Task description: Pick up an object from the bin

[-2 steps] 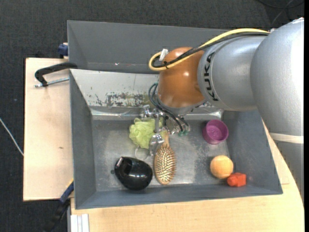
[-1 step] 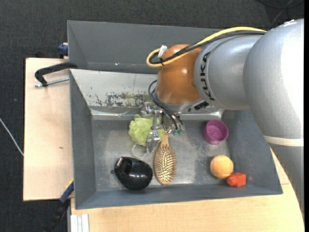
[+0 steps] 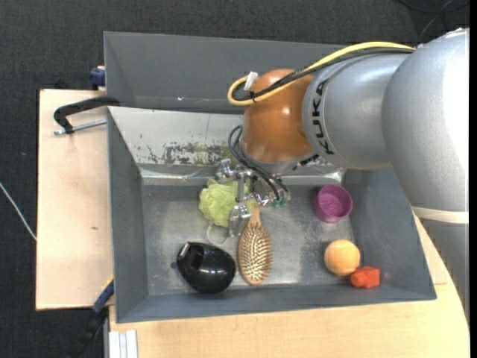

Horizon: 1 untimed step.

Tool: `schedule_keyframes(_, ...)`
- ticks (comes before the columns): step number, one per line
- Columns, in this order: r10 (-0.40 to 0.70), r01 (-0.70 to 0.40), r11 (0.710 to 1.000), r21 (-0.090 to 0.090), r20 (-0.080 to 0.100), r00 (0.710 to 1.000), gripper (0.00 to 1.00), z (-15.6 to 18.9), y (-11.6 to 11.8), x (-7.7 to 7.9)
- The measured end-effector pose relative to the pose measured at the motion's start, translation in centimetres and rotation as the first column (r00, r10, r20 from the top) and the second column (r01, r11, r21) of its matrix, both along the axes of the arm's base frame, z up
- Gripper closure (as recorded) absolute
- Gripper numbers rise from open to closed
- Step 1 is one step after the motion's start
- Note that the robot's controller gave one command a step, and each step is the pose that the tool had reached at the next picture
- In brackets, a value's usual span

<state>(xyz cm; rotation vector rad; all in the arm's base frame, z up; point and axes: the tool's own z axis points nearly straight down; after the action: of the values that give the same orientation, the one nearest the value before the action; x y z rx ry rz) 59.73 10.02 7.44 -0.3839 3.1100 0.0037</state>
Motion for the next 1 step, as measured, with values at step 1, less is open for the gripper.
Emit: schedule_keyframes(1,-0.107,0.107,0.994,0.002,0.001,0.994,1.0,0.27,0.27,0.43)
